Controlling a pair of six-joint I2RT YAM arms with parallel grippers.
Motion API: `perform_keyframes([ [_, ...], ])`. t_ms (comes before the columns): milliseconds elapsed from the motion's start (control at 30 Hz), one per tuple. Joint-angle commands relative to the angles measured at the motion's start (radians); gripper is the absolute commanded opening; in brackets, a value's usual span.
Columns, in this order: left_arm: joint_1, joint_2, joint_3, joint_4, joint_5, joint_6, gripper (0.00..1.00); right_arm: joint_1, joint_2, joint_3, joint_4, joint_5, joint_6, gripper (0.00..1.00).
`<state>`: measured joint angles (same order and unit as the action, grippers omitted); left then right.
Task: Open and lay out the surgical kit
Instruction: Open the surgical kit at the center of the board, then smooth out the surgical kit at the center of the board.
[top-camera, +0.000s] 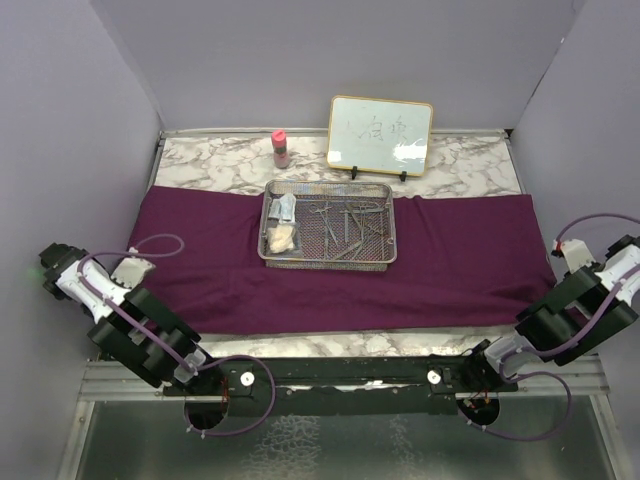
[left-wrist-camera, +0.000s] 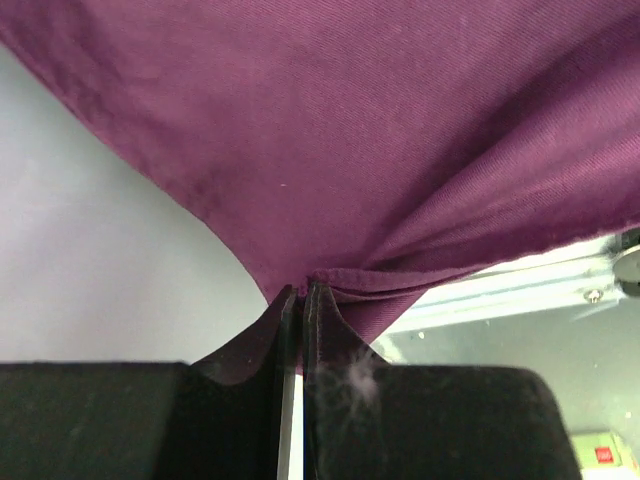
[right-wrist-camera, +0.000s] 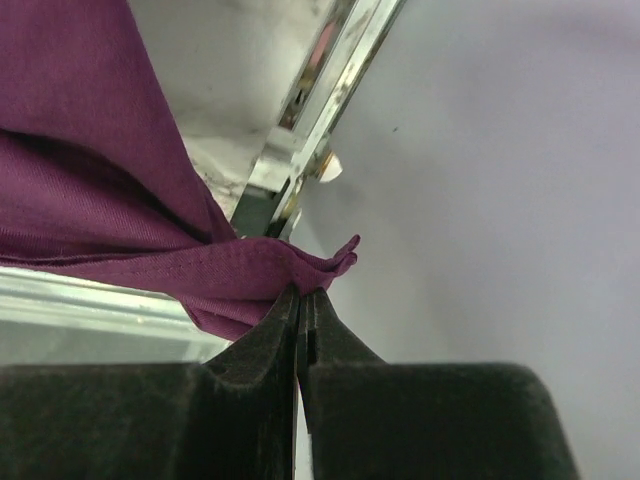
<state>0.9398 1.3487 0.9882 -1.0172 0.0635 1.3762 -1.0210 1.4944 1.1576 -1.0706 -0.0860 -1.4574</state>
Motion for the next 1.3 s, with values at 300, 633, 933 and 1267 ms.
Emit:
perform_keyframes([
  [300, 0.015, -0.032, -0.075, 0.026, -0.226, 0.168, 0.0, -0.017, -0.001, -0.125, 0.209, 0.307, -0.155, 0.01],
  [633, 0.025, -0.054, -0.107, 0.008, -0.303, 0.237, 0.0, -0.018, 0.029, -0.113, 0.204, 0.329, -0.164, 0.01],
  [933, 0.025, -0.048, -0.184, 0.029, -0.317, 0.241, 0.01, -0.018, 0.057, -0.154, 0.228, 0.332, -0.164, 0.03],
  [1267, 0.012, -0.057, -0.186, 0.042, -0.276, 0.251, 0.38, -0.012, 0.044, -0.107, 0.034, 0.073, -0.19, 0.25],
])
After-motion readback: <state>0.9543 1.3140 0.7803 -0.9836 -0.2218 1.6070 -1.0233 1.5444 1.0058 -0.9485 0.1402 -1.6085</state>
